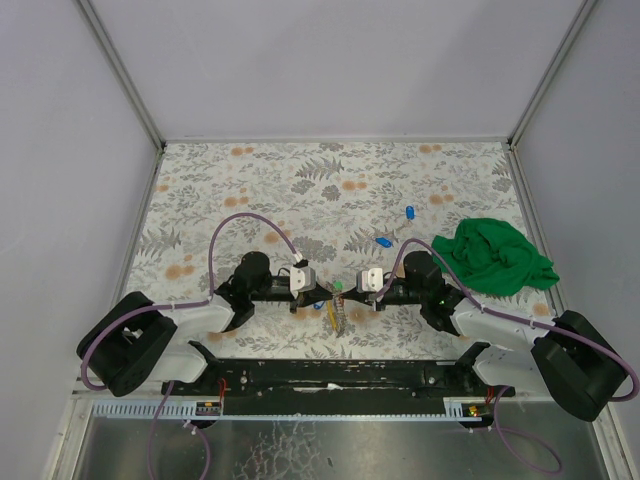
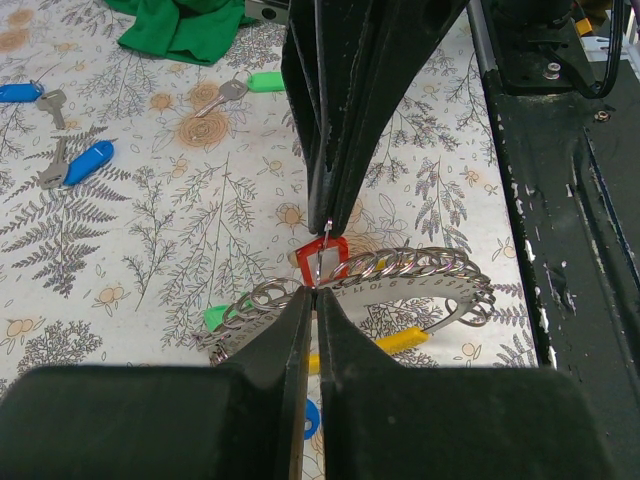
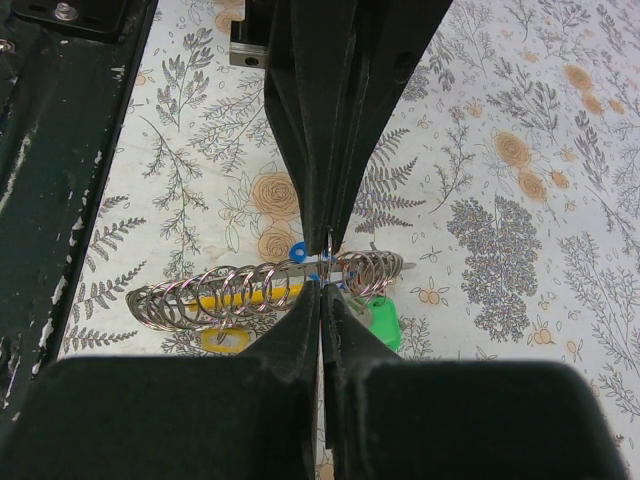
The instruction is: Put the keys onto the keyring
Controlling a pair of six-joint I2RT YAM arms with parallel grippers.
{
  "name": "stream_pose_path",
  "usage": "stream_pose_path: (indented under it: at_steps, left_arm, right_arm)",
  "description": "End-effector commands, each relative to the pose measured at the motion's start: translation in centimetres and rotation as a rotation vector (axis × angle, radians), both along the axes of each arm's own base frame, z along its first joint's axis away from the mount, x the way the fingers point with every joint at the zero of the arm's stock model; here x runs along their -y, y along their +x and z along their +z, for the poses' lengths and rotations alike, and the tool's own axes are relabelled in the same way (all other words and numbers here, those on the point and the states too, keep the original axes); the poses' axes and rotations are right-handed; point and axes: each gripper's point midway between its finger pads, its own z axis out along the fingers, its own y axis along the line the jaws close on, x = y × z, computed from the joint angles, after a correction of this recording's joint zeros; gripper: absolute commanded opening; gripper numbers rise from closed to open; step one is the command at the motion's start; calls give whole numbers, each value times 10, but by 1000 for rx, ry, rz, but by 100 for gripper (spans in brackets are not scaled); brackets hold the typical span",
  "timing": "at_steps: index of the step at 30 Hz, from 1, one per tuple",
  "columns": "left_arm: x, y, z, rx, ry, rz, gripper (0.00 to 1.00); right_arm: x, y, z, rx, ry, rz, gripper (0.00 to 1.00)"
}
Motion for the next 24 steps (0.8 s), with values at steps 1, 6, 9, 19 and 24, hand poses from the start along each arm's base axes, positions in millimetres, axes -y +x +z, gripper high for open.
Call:
stream_pose_path:
  at_steps: [1, 6, 9, 19, 24]
  left_arm:
    - [6, 3, 18, 64, -56, -7, 0]
    - [6, 3, 18, 63, -56, -10, 0]
    - [6, 3, 17, 59, -53, -9, 0]
    - [7, 1, 18, 57, -58, -25, 0]
    - [8, -3, 19, 48, -68, -47, 0]
  right_arm:
    - [-7, 5, 22, 55, 55, -5, 0]
    - [-7, 5, 23, 57, 61, -7, 0]
    - [-7, 5, 23, 58, 62, -8, 0]
    - [-8, 6, 22, 58, 60, -10, 0]
    - [-8, 7, 21, 56, 60, -11, 0]
